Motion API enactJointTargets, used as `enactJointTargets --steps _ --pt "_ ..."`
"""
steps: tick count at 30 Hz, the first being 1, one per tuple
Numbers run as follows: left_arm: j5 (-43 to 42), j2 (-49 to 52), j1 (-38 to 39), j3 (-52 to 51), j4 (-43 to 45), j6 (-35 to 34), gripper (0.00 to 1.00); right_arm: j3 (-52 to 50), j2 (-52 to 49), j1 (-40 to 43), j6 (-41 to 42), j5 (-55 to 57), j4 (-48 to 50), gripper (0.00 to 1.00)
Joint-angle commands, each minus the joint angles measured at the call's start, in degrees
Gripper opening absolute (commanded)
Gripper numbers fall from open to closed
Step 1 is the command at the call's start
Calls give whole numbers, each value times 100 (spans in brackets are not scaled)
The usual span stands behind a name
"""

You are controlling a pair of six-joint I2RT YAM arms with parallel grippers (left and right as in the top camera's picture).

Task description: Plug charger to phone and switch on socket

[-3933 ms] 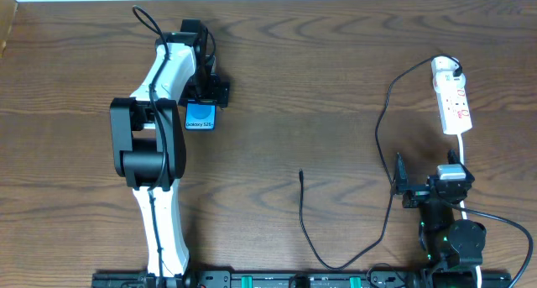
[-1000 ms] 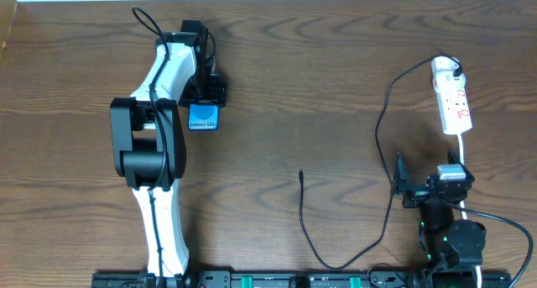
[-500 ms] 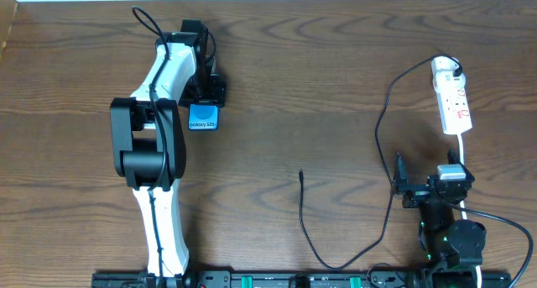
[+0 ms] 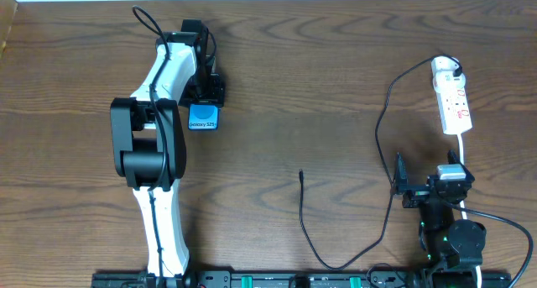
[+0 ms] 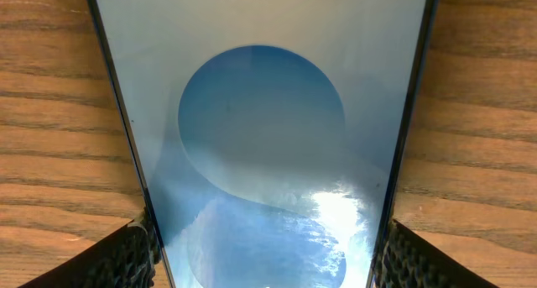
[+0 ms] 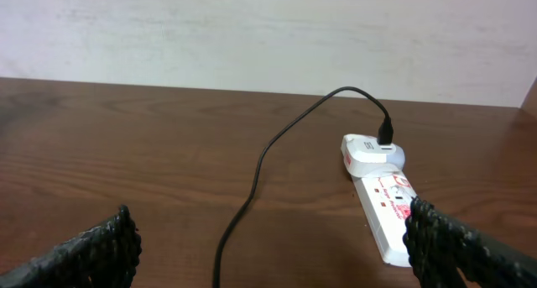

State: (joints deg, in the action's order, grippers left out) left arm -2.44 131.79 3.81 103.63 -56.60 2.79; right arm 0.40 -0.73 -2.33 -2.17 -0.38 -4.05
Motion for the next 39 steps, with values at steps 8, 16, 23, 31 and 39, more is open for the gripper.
enactJointTargets --steps 8,16,23,31,39 --pt "-15 101 9 138 -11 -48 69 -9 17 -28 -68 26 -28 99" --pt "-15 101 9 138 -15 -48 64 -9 20 -31 -68 24 -28 99" --pt "-13 101 9 138 -15 -48 59 -9 17 -28 -68 26 -28 99" --pt "-13 101 9 138 -13 -48 50 -9 20 -28 -68 24 -28 99" --pt "-13 101 9 138 -9 -48 30 -9 17 -28 -68 26 -28 99"
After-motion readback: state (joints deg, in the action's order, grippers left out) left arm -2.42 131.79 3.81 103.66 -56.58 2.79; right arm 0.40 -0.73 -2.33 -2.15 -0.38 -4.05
